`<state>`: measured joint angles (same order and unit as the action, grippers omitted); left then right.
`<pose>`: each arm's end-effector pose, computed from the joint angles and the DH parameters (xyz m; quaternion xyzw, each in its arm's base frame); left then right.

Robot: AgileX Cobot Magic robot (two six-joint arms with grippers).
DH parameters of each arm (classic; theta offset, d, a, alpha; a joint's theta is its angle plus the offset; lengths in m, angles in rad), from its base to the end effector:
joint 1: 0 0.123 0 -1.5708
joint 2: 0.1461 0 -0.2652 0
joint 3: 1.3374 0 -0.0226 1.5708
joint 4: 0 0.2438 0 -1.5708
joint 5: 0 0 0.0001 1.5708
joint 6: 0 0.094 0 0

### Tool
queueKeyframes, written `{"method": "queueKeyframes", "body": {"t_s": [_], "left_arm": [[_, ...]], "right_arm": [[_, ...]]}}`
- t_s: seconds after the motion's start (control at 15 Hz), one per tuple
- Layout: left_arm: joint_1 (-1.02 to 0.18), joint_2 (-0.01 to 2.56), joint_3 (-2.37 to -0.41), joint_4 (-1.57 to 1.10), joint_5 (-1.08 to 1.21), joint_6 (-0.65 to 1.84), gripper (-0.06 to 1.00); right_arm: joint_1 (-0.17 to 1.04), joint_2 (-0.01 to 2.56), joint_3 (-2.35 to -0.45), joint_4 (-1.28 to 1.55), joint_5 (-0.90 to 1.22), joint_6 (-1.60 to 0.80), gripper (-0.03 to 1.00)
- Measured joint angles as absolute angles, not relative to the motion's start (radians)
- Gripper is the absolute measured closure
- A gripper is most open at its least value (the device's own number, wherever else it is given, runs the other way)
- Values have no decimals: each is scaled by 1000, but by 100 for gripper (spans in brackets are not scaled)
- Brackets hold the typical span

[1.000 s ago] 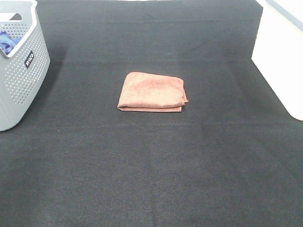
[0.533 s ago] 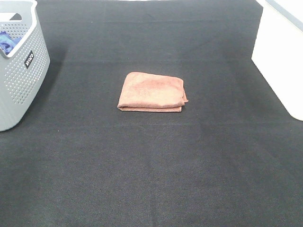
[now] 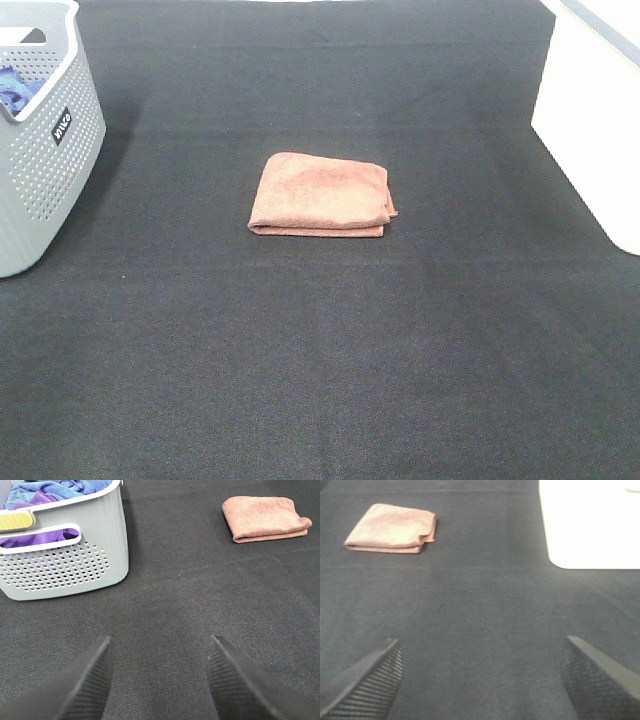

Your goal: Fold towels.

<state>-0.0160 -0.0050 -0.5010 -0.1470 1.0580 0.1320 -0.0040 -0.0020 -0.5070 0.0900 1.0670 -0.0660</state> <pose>0.0102 -0.0122 0.2739 0.0657 0.8461 -0.0429 0.5272 0.0102 0.0074 0.2743 -0.0285 0.8512 0.0266 0.5235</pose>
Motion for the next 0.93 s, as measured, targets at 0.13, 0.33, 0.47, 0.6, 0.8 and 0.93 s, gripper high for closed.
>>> {"method": "queueKeyframes", "body": {"t_s": [0.13,0.33,0.47,0.6,0.8,0.93], "left_arm": [[-16,-5,-501,-147,1058,132,40],[-16,-5,-501,-147,1058,132,40],[-16,-5,-501,-147,1058,132,40],[-16,-5,-501,-147,1058,132,40],[-16,-5,-501,-147,1058,132,40],[-16,-5,-501,-147,1058,132,40]], "right_arm": [[-10,-2,-507,95,1067,-66,16],[-10,-2,-507,99,1067,-66,16],[-10,-2,-507,99,1067,-66,16],[-10,-2,-507,99,1067,-66,16],[-10,-2,-507,99,1067,-66,16],[-10,-2,-507,99,1067,-66,16]]}}
